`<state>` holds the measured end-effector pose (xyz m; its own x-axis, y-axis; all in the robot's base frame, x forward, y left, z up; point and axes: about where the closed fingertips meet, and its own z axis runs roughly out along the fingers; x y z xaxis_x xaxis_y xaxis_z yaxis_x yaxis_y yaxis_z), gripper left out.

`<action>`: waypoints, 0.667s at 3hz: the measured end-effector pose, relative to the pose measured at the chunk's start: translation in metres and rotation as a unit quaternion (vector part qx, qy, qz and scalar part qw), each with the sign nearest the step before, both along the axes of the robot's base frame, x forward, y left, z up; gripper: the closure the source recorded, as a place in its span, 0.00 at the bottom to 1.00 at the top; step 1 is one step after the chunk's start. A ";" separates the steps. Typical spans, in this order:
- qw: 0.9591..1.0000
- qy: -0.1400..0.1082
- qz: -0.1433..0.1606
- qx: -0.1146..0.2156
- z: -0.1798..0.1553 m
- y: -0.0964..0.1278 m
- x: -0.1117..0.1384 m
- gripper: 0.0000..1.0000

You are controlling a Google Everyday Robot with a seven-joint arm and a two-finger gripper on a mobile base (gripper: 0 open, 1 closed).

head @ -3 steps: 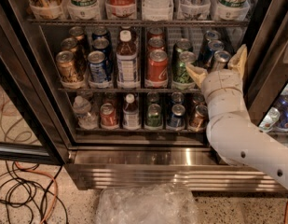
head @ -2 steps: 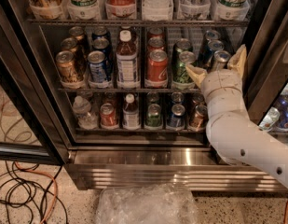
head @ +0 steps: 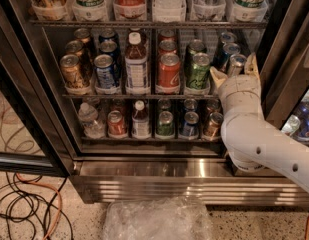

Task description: Pick redbull can from middle shelf of fridge

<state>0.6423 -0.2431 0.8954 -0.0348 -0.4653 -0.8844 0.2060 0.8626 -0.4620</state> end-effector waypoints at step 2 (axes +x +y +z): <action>0.999 0.013 -0.037 -0.005 -0.011 -0.019 0.007 0.33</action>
Offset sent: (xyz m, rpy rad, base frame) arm 0.0124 -0.0437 -0.0251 -0.0185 0.0575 -0.1532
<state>0.6493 -0.2621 0.8841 -0.0922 -0.4687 -0.8785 0.2562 0.8414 -0.4758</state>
